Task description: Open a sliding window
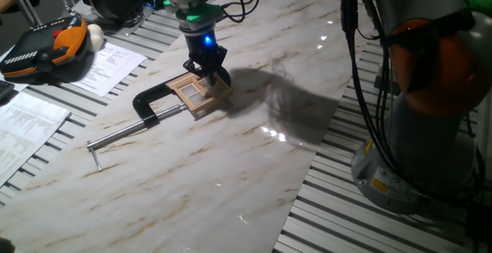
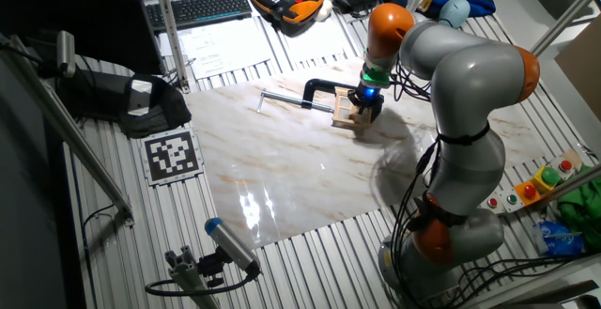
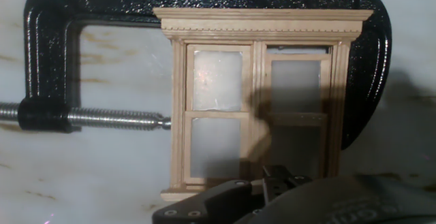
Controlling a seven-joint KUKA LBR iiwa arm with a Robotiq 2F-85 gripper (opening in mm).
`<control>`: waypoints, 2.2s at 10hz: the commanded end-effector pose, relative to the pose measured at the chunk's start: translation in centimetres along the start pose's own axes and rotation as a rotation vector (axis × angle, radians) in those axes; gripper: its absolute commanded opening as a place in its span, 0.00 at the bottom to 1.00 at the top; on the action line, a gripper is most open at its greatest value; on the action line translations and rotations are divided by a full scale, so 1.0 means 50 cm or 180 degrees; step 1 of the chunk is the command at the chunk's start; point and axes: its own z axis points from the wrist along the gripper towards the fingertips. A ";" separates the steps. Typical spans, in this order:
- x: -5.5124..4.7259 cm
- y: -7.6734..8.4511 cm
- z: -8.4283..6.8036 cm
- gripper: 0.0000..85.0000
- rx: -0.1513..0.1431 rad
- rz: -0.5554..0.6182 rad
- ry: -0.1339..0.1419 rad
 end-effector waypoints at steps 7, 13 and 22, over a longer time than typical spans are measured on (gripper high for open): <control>-0.008 -0.006 0.021 0.00 -0.0055 0.0097 0.0071; -0.012 -0.016 0.046 0.00 -0.0098 0.0141 0.0142; -0.017 -0.011 0.050 0.00 -0.0104 0.0163 0.0208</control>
